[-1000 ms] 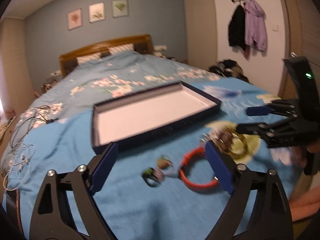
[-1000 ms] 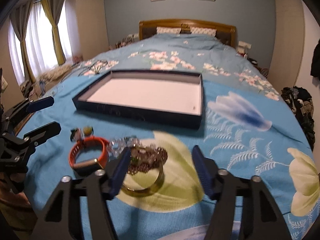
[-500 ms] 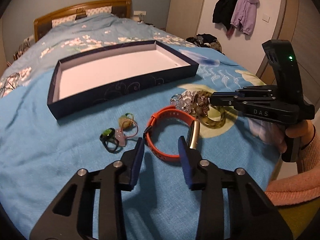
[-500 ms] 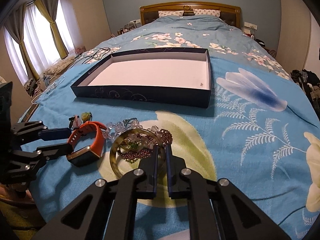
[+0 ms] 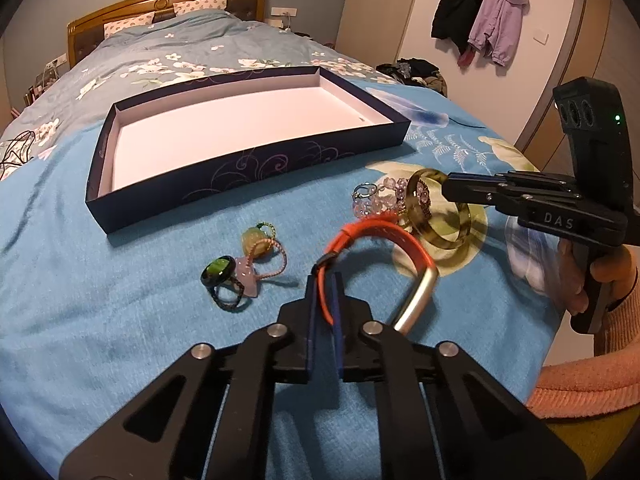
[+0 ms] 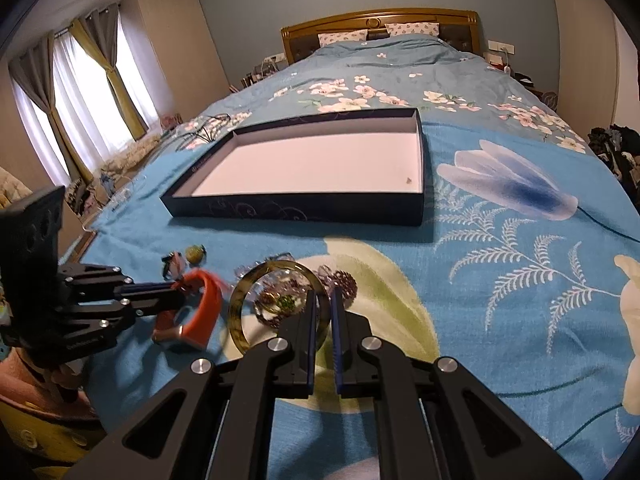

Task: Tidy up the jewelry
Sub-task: 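Carry the watch with the left tool while the right tool carries the bangle into the box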

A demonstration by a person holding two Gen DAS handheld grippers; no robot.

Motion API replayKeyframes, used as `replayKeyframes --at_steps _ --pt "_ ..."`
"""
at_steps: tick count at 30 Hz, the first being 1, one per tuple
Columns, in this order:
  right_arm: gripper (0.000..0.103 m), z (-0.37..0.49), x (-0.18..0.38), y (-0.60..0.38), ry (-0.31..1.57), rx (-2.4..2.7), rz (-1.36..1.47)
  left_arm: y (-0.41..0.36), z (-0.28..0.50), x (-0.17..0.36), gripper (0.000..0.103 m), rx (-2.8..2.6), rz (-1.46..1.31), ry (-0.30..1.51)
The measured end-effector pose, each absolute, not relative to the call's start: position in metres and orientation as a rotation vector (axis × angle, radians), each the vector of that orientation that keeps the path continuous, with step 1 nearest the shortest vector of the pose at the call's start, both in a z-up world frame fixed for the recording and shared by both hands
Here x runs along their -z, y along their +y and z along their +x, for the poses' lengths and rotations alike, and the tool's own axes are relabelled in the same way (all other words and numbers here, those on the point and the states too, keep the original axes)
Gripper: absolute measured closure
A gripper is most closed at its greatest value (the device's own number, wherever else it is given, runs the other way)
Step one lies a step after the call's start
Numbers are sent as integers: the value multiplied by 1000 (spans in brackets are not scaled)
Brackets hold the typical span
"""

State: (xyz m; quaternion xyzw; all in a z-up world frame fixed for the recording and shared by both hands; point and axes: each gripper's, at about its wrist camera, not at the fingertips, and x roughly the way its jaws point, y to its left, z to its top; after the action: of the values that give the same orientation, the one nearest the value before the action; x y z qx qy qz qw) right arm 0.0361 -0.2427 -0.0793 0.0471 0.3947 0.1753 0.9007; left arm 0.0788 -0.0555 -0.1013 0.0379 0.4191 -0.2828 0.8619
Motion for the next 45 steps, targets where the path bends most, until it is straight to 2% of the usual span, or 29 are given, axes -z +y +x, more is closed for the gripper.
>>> replayKeyframes --at_steps 14,15,16,23,27,28,31,33,37,41,45 --pt "97 80 43 -239 714 -364 110 -27 101 61 96 542 37 776" --pt "97 88 41 -237 714 -363 104 -23 108 55 97 535 24 767" --pt "97 95 39 -236 711 -358 97 -19 115 50 103 530 14 755" --pt "97 162 41 -228 737 -319 80 -7 167 23 102 481 -5 704" --pt "97 167 45 -225 747 -337 74 -9 166 25 101 536 24 747" --pt "97 166 45 -225 746 -343 78 -12 159 28 94 540 59 748" --pt "97 163 47 -227 747 -355 93 -17 144 46 84 558 107 793" --pt "97 159 50 -226 752 -354 93 -18 139 60 83 563 103 835" --pt "97 153 54 -223 758 -355 84 -13 147 78 72 558 57 902" --pt "97 152 54 -222 756 -361 86 -13 156 91 72 573 19 935" --pt "97 152 55 -222 761 -365 87 -13 166 97 83 566 -18 960"
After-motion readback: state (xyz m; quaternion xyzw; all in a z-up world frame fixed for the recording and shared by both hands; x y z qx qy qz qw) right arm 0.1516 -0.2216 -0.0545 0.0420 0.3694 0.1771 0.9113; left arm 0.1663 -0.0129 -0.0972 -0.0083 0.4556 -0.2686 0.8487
